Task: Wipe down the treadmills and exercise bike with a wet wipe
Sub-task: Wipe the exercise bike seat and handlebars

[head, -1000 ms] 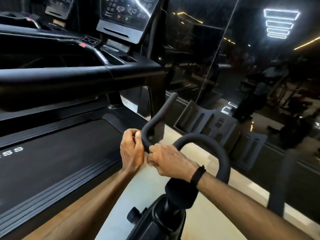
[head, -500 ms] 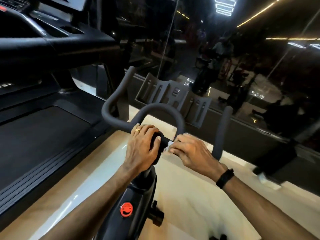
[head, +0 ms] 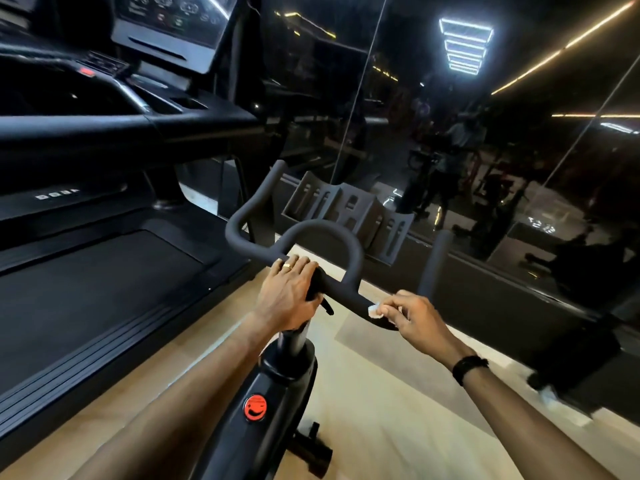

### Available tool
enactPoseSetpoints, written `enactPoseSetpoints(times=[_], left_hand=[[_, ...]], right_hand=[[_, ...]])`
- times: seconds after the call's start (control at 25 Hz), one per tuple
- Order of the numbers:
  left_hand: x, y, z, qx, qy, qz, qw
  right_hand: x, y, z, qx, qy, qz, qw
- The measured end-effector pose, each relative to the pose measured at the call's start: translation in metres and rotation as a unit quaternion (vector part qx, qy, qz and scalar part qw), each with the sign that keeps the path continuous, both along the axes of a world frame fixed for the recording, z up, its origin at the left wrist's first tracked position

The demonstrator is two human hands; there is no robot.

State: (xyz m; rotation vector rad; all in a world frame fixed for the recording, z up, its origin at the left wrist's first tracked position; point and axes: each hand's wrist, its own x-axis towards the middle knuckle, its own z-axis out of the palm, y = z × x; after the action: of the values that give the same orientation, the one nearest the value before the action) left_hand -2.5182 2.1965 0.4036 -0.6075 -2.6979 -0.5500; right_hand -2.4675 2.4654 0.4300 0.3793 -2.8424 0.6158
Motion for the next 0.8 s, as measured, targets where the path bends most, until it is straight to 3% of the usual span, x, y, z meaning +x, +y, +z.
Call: enactPoseSetpoints(times=[0.08, 0.2, 0.24, 0.36, 0.48, 0.6, 0.8], left_hand=[[0.02, 0.004, 0.002, 0.004, -0.014, 0.022, 1.0], [0.062, 0.013, -0.006, 0.057, -0.051, 0.038, 0.996], [0.08, 0.021, -0.011, 0.067, -0.066, 0.045, 0.995], [0.135, 0.051, -0.026, 0.071, -0.082, 0.073, 0.991], [0.194, 0.072, -0.032, 0.087, -0.09, 0.085, 0.988], [0.256, 0.064, -0.03, 0.079, -0.122, 0.103, 0.984], [0.327, 0.015, -0.04, 0.08, -0.135, 0.2, 0.967]], right_hand=[[0.012, 0.025, 0.002, 0.03, 0.009, -0.048, 0.998], [0.036, 0.058, 0.001, 0.185, -0.004, -0.137, 0.973], [0.05, 0.065, -0.002, 0.191, 0.009, -0.148, 0.97], [0.096, 0.061, -0.008, 0.09, 0.068, -0.09, 0.99], [0.132, 0.045, -0.013, 0.005, 0.062, 0.005, 0.998], [0.162, 0.018, -0.03, -0.099, 0.043, 0.07, 0.992], [0.215, -0.052, -0.06, -0.174, 0.01, 0.139, 0.975]])
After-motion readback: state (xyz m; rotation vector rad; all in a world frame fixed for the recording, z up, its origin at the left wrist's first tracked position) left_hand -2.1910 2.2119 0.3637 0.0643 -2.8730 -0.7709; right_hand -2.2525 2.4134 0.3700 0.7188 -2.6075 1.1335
